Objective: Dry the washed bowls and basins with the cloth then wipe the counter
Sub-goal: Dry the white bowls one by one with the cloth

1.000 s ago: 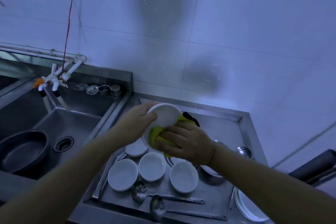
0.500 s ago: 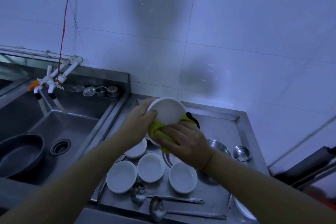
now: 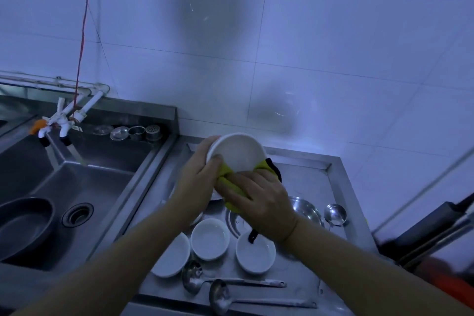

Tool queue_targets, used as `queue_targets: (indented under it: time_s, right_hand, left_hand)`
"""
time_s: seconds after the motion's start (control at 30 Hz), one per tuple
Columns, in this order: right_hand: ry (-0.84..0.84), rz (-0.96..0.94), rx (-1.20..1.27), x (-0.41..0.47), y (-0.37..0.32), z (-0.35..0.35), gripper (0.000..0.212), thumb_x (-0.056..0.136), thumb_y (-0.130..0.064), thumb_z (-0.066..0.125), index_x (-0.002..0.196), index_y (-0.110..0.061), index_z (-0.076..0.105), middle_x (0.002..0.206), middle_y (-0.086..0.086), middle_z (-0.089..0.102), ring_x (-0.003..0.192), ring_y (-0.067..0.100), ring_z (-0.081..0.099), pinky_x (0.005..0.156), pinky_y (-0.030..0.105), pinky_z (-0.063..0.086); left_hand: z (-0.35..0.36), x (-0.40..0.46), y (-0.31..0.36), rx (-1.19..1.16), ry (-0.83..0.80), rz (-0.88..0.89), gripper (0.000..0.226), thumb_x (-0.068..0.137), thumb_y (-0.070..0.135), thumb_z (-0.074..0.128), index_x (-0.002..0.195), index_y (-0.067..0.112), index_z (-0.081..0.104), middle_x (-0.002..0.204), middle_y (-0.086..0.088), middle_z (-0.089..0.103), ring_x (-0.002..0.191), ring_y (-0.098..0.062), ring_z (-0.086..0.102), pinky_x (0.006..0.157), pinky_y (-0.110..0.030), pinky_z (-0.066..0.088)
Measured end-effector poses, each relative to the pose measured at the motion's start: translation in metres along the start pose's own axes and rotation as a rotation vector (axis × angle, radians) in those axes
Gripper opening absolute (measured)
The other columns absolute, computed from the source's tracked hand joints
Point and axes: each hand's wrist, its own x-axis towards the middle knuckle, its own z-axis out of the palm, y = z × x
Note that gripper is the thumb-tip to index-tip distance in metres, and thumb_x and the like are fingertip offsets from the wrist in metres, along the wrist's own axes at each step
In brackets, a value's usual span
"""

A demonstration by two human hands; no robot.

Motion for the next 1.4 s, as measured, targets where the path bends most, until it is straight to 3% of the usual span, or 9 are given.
queue_targets:
  time_s: [0.13,0.2,0.47,0.6,0.7,0.8,0.93,1.17,1.4]
  right_hand:
    - [-0.087,-0.355,0.015,-0.004,0.030,-0.014,0.016,0.090,-0.019,0.068,0.106,-0.014,0.067,0.096,0.007,0.073,0.087,0.023,0.069,0.078,0.038,0.054]
    - [-0.089,-0.368,0.026,-0.002,0.030,-0.014,0.015,0.091,-0.019,0.067,0.105,-0.014,0.063,0.094,0.007,0.072,0.085,0.024,0.068,0.075,0.038,0.054]
    - [-0.047,0.140,-0.019,0.020,-0.008,-0.010,0.020,0.095,-0.021,0.060,0.109,-0.013,0.071,0.100,0.008,0.071,0.080,0.027,0.066,0.069,0.041,0.051]
    - [-0.245,0.133,0.164,0.018,-0.007,-0.016,0.046,0.091,-0.046,0.053,0.114,-0.009,0.068,0.105,0.011,0.069,0.089,0.029,0.066,0.079,0.043,0.053]
    - [-0.186,0.094,0.152,0.018,0.007,-0.022,0.037,0.089,-0.037,0.060,0.110,-0.008,0.069,0.102,0.011,0.070,0.087,0.028,0.066,0.080,0.041,0.053]
    - [-0.099,0.277,0.135,0.027,0.013,-0.024,0.042,0.092,-0.042,0.053,0.119,-0.011,0.061,0.107,0.012,0.066,0.091,0.027,0.062,0.077,0.042,0.051]
    - [-0.336,0.472,0.009,0.037,-0.002,-0.021,0.055,0.090,-0.053,0.044,0.125,-0.012,0.056,0.112,0.011,0.053,0.100,0.023,0.050,0.084,0.036,0.045]
    - [-0.406,0.551,0.041,0.046,-0.007,-0.015,0.046,0.086,-0.020,0.058,0.130,-0.009,0.054,0.122,0.013,0.057,0.112,0.028,0.054,0.094,0.041,0.044]
    - [-0.332,0.249,0.148,0.046,-0.001,-0.024,0.027,0.087,-0.014,0.053,0.104,-0.021,0.072,0.113,-0.002,0.068,0.099,0.024,0.064,0.086,0.039,0.046]
  left_hand:
    - [-0.019,0.017,0.017,0.374,-0.330,-0.050,0.037,0.072,0.033,0.044,0.106,0.041,0.056,0.096,0.004,0.061,0.088,-0.018,0.058,0.069,-0.040,0.052]
    - [-0.027,0.028,0.027,0.363,-0.458,-0.122,0.038,0.070,0.033,0.047,0.106,0.037,0.059,0.096,0.002,0.062,0.086,-0.018,0.059,0.064,-0.034,0.049]
    - [0.009,-0.007,0.003,-0.195,0.095,-0.085,0.028,0.091,0.019,0.052,0.118,0.027,0.054,0.104,0.003,0.062,0.094,-0.013,0.060,0.075,-0.027,0.050]
    - [-0.004,0.004,0.005,-0.034,0.029,-0.010,0.031,0.082,0.035,0.044,0.112,0.038,0.054,0.100,0.018,0.058,0.086,0.003,0.056,0.070,-0.017,0.048]
    - [-0.011,0.005,0.000,0.041,-0.007,-0.025,0.030,0.084,0.042,0.044,0.113,0.044,0.054,0.104,0.016,0.060,0.091,0.000,0.057,0.073,-0.023,0.049]
    - [-0.010,0.005,-0.002,0.033,0.016,-0.035,0.024,0.088,0.046,0.046,0.111,0.050,0.053,0.107,0.016,0.060,0.091,0.003,0.058,0.065,-0.012,0.047]
    - [0.000,0.002,-0.004,0.018,0.018,-0.044,0.034,0.084,0.052,0.041,0.117,0.047,0.051,0.107,0.021,0.059,0.097,-0.001,0.058,0.077,-0.024,0.048]
    - [0.010,0.006,0.000,-0.034,-0.045,-0.006,0.040,0.084,0.050,0.038,0.121,0.039,0.048,0.116,0.017,0.056,0.106,-0.002,0.055,0.086,-0.023,0.045]
    - [-0.008,0.025,0.010,-0.162,-0.111,0.028,0.028,0.089,0.037,0.043,0.112,0.037,0.059,0.109,0.010,0.063,0.101,-0.011,0.060,0.080,-0.023,0.052]
